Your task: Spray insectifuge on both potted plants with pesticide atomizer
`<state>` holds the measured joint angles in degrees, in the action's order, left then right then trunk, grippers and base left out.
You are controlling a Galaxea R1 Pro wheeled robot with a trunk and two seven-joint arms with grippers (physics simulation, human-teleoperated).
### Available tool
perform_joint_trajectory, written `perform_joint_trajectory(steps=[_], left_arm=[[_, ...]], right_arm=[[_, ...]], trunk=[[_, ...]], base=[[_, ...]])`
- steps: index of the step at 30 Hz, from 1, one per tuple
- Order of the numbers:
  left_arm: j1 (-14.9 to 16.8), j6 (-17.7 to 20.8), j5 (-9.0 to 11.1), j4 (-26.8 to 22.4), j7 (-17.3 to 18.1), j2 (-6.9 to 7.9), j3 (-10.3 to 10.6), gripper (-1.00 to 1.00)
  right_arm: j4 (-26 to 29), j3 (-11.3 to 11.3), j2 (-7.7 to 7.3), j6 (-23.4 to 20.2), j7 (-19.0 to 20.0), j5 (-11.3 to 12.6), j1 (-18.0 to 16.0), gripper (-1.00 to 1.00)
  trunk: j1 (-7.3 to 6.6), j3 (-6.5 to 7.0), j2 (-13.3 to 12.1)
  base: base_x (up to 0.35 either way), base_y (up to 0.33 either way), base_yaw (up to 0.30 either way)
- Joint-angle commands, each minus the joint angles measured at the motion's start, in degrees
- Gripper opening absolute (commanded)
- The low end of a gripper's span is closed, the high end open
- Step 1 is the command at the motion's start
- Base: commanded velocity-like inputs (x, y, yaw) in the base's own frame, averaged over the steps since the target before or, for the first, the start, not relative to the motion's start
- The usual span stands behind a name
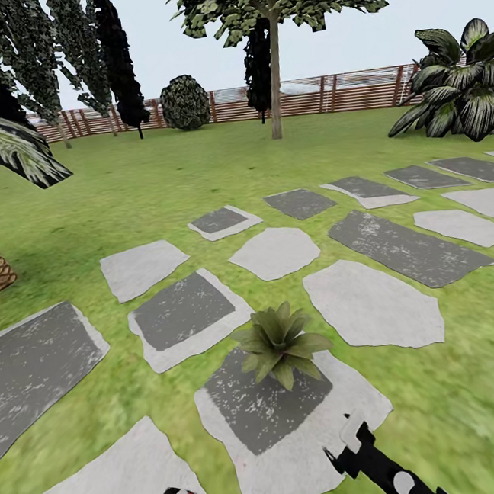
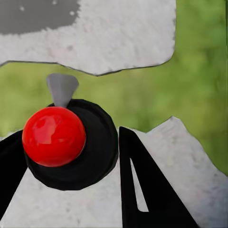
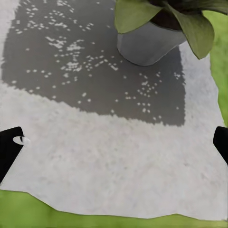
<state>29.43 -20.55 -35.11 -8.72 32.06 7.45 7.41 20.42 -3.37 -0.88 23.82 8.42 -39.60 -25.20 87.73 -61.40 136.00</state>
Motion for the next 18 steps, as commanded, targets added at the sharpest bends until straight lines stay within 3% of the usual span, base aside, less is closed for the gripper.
perform_joint_trajectory(steps=[1, 8, 13, 14, 18], left_arm=[[0.3, -0.2, -0.2, -0.2, 0.3, -0.03, 0.8, -1.0], [2.7, 1.6, -1.9, -1.9, 2.7, -1.54, 2.5, -1.0], [4.3, 3.3, -3.2, -2.4, 4.4, -3.17, 3.3, -1.0], [10.0, 4.1, -12.0, -2.4, 22.5, -6.13, 3.4, -1.0], [10.1, 7.3, -12.4, -3.9, 22.6, -7.72, 3.4, -1.0]], right_arm=[[0.3, -0.3, 0.05, 0.2, 0.7, -0.2, -0.1, 1.0], [2.5, -0.3, 0.48, 0.1, 3.0, -0.2, -0.1, 1.0], [4.1, -0.2, 2.11, 0.1, 4.6, -0.3, -0.2, 1.0], [14.2, -0.2, 3.36, 0.1, 30.2, -0.3, -0.2, 1.0], [15.5, -0.1, 4.7, 0.1, 32.3, -0.3, -0.3, 1.0]], trunk=[[-0.01, -0.05, 0.0], [-0.01, -0.05, 0.0], [-0.01, -0.05, 0.0], [-0.01, -0.05, 0.0], [-0.01, -0.05, 0.0]], base=[[0.0, 0.0, 0.0], [0.0, 0.0, 0.0], [0.0, 0.0, 0.0], [0.0, 0.0, 0.0], [0.0, 0.0, 0.0]])
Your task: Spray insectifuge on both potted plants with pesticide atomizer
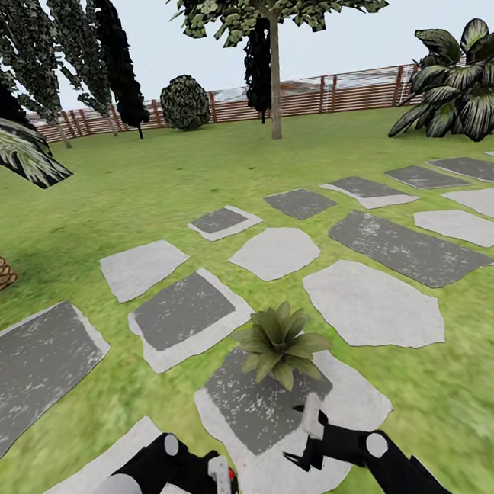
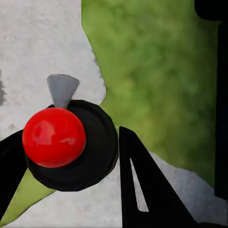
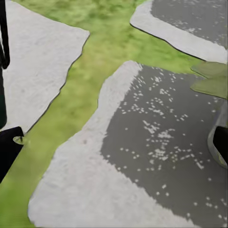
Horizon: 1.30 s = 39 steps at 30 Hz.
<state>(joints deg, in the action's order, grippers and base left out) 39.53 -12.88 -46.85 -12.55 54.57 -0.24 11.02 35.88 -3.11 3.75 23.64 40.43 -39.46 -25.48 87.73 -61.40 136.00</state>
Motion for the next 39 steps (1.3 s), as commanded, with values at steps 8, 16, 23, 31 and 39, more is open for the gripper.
perform_joint_trajectory(steps=[8, 16, 23, 31, 39], left_arm=[[0.0, 3.3, -5.1, -2.4, 0.0, -1.55, -0.3, -1.0], [0.0, 3.5, -4.9, -4.4, -0.4, -1.59, -0.5, -1.0], [0.0, 3.0, -4.0, -7.7, -0.3, -1.68, -0.8, -1.0], [-0.1, 2.2, -2.1, -7.8, -0.5, -2.82, -1.1, -1.0], [-0.6, 1.8, -1.9, -7.6, -2.7, -3.85, -1.2, -1.0]], right_arm=[[0.6, 2.2, 2.11, 0.3, 4.6, -0.5, -0.1, -1.0], [0.6, 3.4, 3.52, 0.3, 4.8, -0.5, -0.1, -1.0], [0.6, 3.4, 3.6, 0.3, 4.8, -0.5, -0.1, -1.0], [0.6, 3.4, 3.61, 0.3, 4.8, -0.4, -0.1, -1.0], [0.6, 3.5, 3.64, 0.3, 4.8, -0.4, -0.2, -1.0]], trunk=[[-0.01, -0.05, 0.0], [-0.01, -0.05, 0.0], [-0.01, -0.05, 0.0], [-0.01, -0.05, 0.0], [-0.01, -0.05, 0.0]], base=[[0.0, 0.0, 0.0], [0.0, 0.0, 0.0], [0.0, 0.0, 0.0], [0.0, 0.0, 0.0], [0.0, 0.0, 0.0]])
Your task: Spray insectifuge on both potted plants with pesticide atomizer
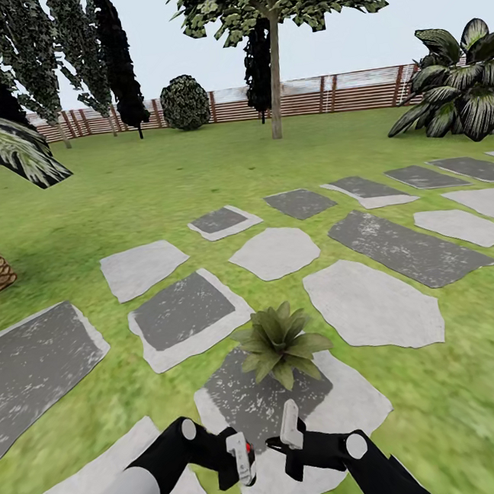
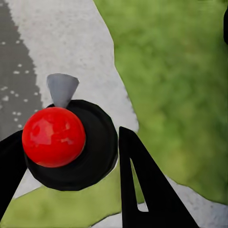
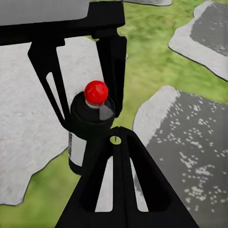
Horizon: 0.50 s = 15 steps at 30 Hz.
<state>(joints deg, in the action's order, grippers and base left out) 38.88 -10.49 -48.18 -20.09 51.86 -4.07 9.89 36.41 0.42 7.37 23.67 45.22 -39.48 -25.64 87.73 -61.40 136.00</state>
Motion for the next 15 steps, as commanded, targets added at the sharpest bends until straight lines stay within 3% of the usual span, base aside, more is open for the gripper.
perform_joint_trajectory(steps=[1, 15], left_arm=[[0.0, -0.6, -0.6, 0.0, -0.1, -0.29, 0.0, -1.0], [0.0, -2.1, -0.5, 0.0, -0.2, -2.1, 0.0, -1.0]], right_arm=[[0.1, -0.1, 0.02, 0.2, 0.0, -0.4, 0.0, -1.0], [0.1, -0.1, 0.34, 0.2, 0.0, -0.4, 0.0, -1.0]], trunk=[[-0.01, -0.05, 0.0], [-0.01, -0.05, 0.0]], base=[[0.0, 0.0, 0.0], [0.0, 0.0, 0.0]])
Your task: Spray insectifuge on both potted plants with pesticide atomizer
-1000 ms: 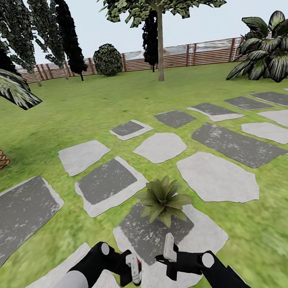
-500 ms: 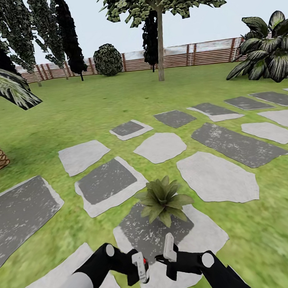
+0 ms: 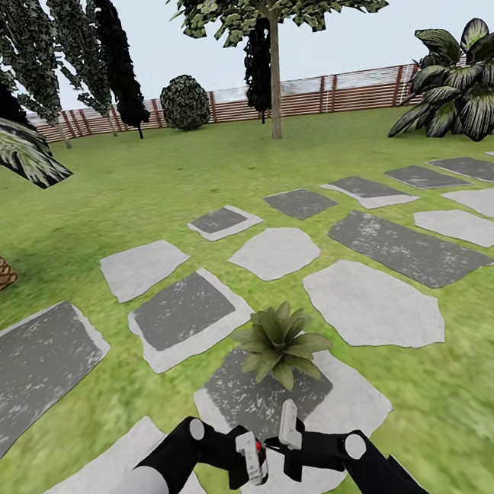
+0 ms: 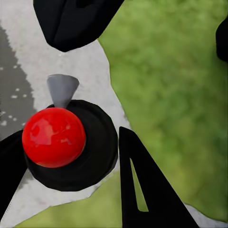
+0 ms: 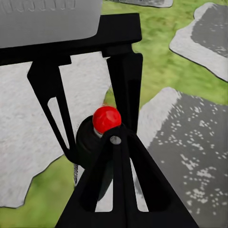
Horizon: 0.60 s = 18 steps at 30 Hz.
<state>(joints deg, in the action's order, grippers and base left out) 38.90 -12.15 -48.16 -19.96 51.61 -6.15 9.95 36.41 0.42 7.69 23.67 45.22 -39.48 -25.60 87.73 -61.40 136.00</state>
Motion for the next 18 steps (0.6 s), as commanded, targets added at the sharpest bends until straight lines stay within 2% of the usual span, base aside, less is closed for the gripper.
perform_joint_trajectory(steps=[1, 18], left_arm=[[0.0, -0.5, -0.5, -0.1, 0.0, -0.05, 0.0, -1.0], [0.1, -0.6, -0.2, 0.0, 0.1, -0.24, -0.2, -1.0]], right_arm=[[0.1, -0.1, 0.03, 0.2, 0.0, -0.4, 0.0, -1.0], [0.1, -0.1, 0.05, 0.2, 0.0, -0.4, 0.0, -1.0]], trunk=[[-0.01, -0.05, 0.0], [-0.01, -0.05, 0.0]], base=[[0.0, 0.0, 0.0], [0.0, 0.0, 0.0]])
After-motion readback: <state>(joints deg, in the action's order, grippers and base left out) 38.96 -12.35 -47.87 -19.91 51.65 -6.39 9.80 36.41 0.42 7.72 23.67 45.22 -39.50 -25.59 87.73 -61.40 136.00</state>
